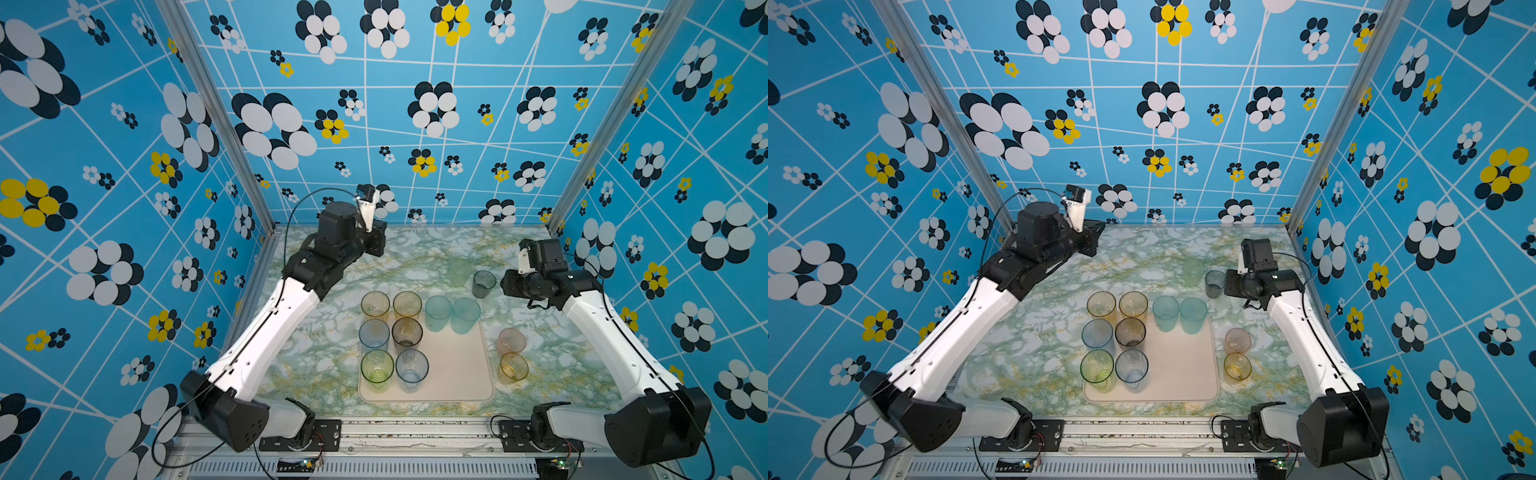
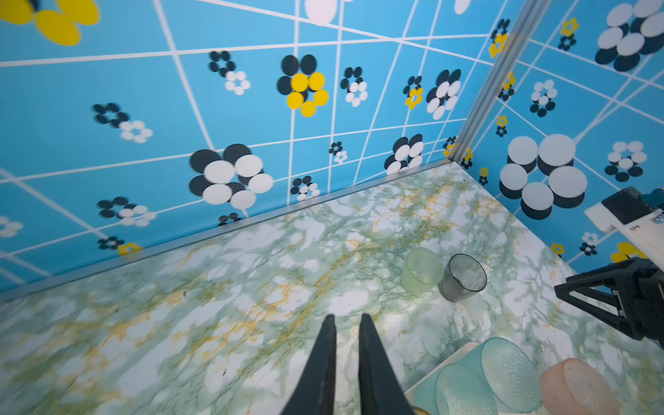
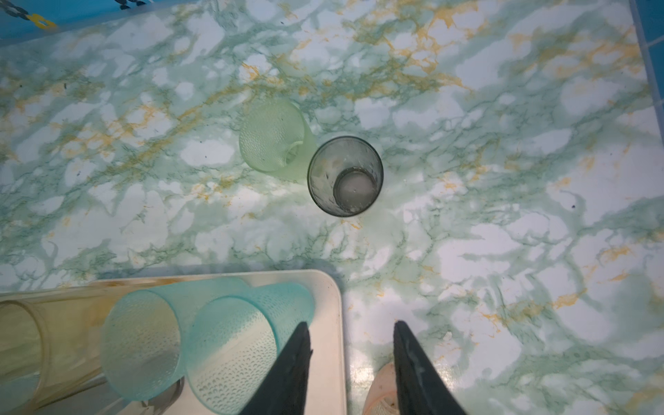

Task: Place the glasses into the tray
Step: Pick up the glass from the top-center of the table.

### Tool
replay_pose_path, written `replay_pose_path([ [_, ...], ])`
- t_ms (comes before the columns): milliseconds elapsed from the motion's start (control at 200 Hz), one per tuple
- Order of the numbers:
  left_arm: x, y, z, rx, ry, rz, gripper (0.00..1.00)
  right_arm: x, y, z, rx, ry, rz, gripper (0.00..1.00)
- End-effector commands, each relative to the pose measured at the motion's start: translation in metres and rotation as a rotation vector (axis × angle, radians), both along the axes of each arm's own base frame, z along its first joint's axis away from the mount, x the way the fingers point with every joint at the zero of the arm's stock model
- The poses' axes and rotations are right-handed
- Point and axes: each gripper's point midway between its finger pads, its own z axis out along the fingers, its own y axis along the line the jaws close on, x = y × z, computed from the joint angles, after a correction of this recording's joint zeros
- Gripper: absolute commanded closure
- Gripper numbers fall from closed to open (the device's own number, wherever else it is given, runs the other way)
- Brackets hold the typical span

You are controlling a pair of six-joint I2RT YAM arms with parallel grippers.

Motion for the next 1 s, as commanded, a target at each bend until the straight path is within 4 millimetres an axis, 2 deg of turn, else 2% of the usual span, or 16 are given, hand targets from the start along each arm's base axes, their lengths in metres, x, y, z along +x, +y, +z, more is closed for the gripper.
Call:
replay_pose_path([
  [0,-0.006,0.025,-0.058,-0.035,0.141,0.091,0.84,0.027,0.012,0.012,0.034,-0.036,0.05,0.61],
  [160,-0.022,0.061,-0.111,-0.095,0.269,0.16,0.84,0.061,0.028,0.003,0.07,0.004,0.094,0.62],
  [315,-0.026,0.072,-0.14,-0.157,0.35,0.161,0.83,0.092,0.035,-0.015,0.069,0.061,0.114,0.64],
  [345,-0.026,0.072,-0.142,-0.158,0.355,0.162,0.84,0.094,0.036,-0.024,0.066,0.084,0.115,0.65],
  [355,-0.026,0.072,-0.142,-0.157,0.357,0.161,0.84,0.1,0.037,-0.017,0.068,0.066,0.116,0.66],
  [375,-0.026,0.072,-0.144,-0.156,0.36,0.159,0.84,0.104,0.037,-0.016,0.067,0.064,0.117,0.66],
  [600,-0.024,0.07,-0.148,-0.157,0.367,0.152,0.83,0.131,0.041,-0.039,0.021,0.13,0.137,0.71],
  [780,-0.026,0.075,-0.15,-0.149,0.367,0.162,0.83,0.139,0.042,-0.056,-0.02,0.185,0.155,0.71],
  [995,-0.027,0.08,-0.15,-0.148,0.363,0.172,0.83,0.137,0.053,-0.076,-0.045,0.259,0.197,0.72],
])
